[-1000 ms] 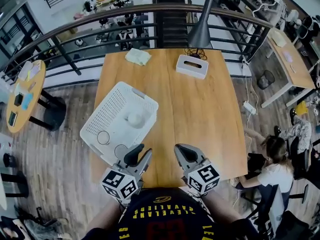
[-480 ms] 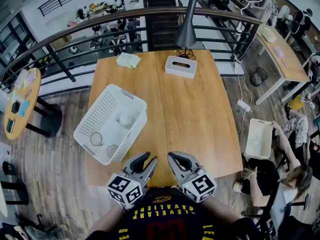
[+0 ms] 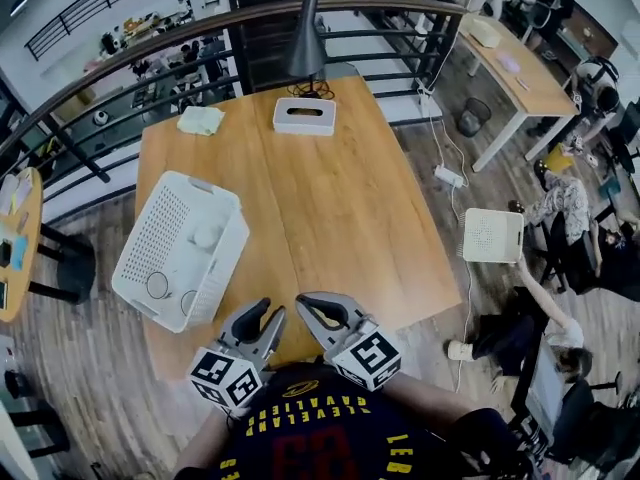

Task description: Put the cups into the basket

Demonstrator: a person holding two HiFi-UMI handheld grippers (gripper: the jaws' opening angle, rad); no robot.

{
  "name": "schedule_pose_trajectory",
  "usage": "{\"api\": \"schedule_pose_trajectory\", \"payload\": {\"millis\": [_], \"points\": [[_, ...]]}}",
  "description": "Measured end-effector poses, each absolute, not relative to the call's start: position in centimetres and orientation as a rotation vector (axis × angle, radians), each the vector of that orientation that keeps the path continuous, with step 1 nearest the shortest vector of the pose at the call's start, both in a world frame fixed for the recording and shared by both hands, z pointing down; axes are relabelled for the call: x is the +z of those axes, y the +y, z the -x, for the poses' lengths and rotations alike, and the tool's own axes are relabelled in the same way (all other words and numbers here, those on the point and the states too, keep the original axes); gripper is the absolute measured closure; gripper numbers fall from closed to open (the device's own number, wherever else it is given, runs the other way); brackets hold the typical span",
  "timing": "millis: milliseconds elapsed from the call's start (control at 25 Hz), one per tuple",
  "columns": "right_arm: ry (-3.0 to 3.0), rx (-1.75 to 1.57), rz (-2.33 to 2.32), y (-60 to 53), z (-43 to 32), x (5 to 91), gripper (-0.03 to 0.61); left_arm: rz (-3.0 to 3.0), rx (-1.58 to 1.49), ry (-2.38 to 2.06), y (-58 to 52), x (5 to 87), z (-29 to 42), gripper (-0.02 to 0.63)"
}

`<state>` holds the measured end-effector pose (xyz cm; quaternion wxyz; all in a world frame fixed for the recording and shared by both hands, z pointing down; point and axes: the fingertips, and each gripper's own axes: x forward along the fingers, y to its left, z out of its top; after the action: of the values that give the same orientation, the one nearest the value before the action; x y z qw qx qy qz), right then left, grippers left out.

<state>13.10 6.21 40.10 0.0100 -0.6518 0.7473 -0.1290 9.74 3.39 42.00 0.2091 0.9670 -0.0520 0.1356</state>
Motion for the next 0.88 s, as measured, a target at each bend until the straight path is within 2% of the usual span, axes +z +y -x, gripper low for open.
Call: {"api": "schedule_pose_trajectory", "payload": {"millis": [240, 640, 880], "points": [[2.288, -0.47, 2.064, 7.8, -12.5, 39.6, 0.565, -2.665, 0.436, -0.036, 5.2, 41.7, -10.6, 0.474], [1.986, -0.509, 2.337, 12.5, -16.0, 39.9, 0.565, -2.66, 0.519, 0.332, 9.9, 42.0, -14.9, 0.474], [1.791, -0.542, 2.487, 15.0, -15.3, 40.0, 0.566, -2.605, 0.555, 0.551, 12.6, 42.2, -14.7, 0.474]]}}
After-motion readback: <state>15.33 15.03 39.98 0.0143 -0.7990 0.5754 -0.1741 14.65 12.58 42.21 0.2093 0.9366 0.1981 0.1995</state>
